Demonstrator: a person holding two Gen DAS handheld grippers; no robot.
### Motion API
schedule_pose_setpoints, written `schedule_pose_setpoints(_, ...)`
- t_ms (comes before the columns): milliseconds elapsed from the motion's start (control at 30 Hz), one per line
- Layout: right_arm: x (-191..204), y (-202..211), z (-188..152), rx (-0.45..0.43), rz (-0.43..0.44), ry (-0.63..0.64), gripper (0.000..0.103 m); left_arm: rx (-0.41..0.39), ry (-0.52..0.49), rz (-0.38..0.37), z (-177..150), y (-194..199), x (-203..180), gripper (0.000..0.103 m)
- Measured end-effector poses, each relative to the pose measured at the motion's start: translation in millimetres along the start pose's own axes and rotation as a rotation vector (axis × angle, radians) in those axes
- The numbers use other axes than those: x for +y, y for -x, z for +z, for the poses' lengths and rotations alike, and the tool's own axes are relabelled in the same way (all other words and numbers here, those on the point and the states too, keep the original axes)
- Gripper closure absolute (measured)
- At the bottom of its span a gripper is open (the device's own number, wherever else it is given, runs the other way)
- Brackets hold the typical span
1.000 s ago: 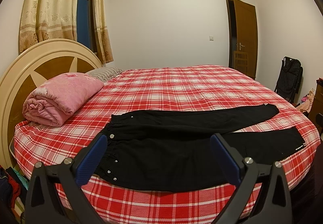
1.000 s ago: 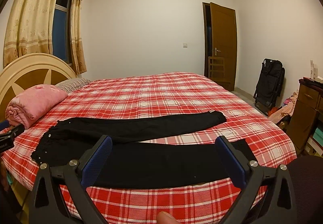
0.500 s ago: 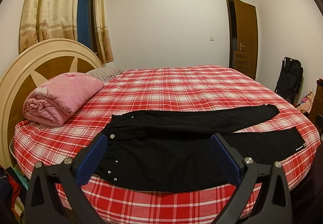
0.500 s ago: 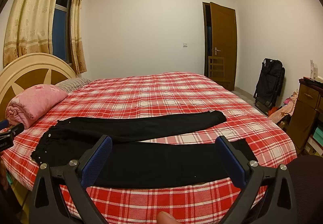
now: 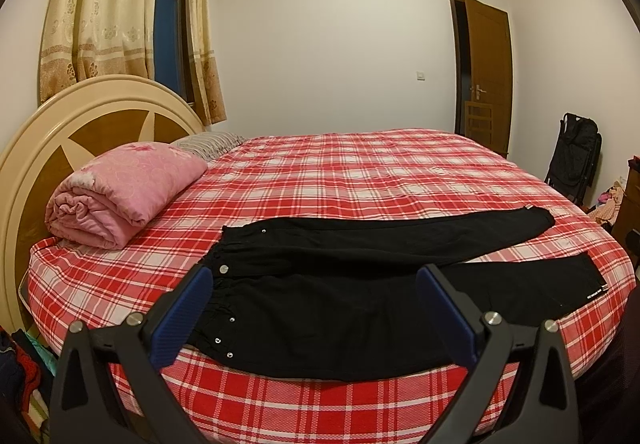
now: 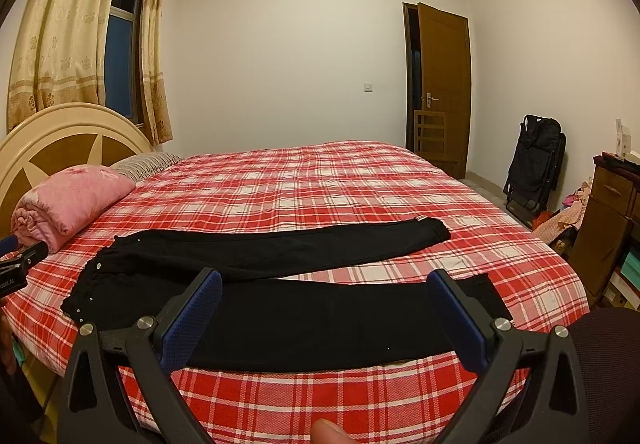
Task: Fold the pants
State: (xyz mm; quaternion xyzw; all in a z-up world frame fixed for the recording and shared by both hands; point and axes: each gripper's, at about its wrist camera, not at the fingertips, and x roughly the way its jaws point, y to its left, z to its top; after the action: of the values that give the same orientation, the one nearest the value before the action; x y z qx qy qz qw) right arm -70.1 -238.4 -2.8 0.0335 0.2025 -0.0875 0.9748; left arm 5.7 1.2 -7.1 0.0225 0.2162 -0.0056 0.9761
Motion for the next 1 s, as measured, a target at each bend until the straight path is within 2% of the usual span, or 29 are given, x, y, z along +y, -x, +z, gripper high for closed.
schedule_pose_setpoints(700,2.0,-15.3,-9.2,0.033,0.001,0.017,0.001,0.027,-0.003,0.000,-7.9,-12.5,3.0,0.000)
schedule_pose_setpoints(867,-3.2,-39.2,-20.6,0.081,0.015,0.023,0.001,0.067,-0.011,0.010,-15.8,-34.9,6.6,0.000)
schedule_pose_setpoints(1000,-8.2,-73.8,-31.3,0.148,0.018,0.055,0.001,0.119,-0.023,0.017,-18.6,-75.0,29.7,0.000)
